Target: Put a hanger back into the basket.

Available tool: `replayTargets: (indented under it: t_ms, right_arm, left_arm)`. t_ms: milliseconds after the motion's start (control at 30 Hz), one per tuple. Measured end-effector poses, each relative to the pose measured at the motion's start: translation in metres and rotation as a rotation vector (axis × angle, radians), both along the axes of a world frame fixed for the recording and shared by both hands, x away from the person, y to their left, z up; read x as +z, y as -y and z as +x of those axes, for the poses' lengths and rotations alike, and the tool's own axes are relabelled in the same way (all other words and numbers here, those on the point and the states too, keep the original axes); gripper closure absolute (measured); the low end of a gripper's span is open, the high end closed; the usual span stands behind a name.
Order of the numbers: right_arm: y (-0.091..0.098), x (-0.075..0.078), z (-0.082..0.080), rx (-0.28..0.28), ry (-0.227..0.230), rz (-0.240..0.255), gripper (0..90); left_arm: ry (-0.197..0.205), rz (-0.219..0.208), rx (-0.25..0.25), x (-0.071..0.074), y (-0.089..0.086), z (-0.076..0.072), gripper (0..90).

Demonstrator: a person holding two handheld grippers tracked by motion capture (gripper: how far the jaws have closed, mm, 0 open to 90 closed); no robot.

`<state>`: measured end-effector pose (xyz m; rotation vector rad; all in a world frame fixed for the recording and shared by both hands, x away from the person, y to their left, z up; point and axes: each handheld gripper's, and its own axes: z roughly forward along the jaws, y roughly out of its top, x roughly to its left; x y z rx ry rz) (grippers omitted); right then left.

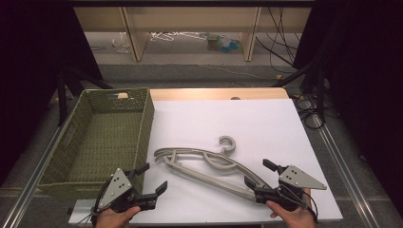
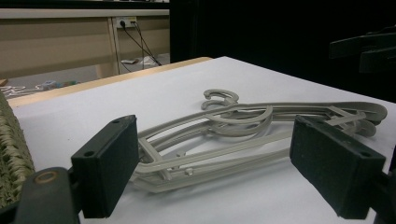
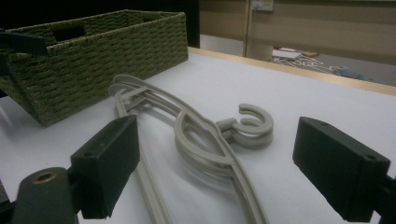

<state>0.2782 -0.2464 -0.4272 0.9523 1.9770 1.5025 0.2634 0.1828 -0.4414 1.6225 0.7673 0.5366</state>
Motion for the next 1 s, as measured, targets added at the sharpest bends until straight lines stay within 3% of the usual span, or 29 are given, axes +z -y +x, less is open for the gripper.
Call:
replayTargets:
  t_ms: [33,367,533,567,667,733,833,867,1000]
  right_arm:
    - [-0.001,0.000,0.000,0.009,-0.015,0.014,15.6]
    - [-0.004,0.000,0.002,0.030,-0.031,-0.008,15.8]
    - [-0.004,0.002,0.010,0.033,-0.044,-0.046,16.1]
    - [-0.001,0.003,0.015,0.022,-0.057,-0.075,16.2]
    - [-0.001,0.003,0.023,0.026,-0.063,-0.074,16.7]
    - [0.000,0.005,0.034,0.019,-0.100,-0.116,17.6]
    - [-0.004,0.008,0.046,0.025,-0.119,-0.152,19.1]
    - [-0.009,0.011,0.056,0.038,-0.137,-0.197,21.9]
    - [-0.016,0.013,0.068,0.061,-0.162,-0.253,23.9]
  left_arm:
    - [-0.001,-0.001,0.001,0.000,0.000,0.000,15.7]
    - [0.002,0.006,-0.006,0.000,0.001,0.000,15.7]
    - [0.006,-0.001,-0.007,0.000,0.001,0.000,15.7]
    - [0.008,0.002,-0.008,0.000,0.001,0.000,15.7]
    - [0.009,0.002,-0.008,0.000,0.001,0.000,15.8]
    - [0.007,-0.005,-0.006,0.000,0.001,0.000,15.7]
    - [0.012,-0.002,-0.008,0.000,0.001,0.000,15.8]
    - [0.010,0.001,-0.007,0.000,0.000,0.000,15.8]
    - [0.011,0.003,-0.012,0.000,0.000,0.000,15.8]
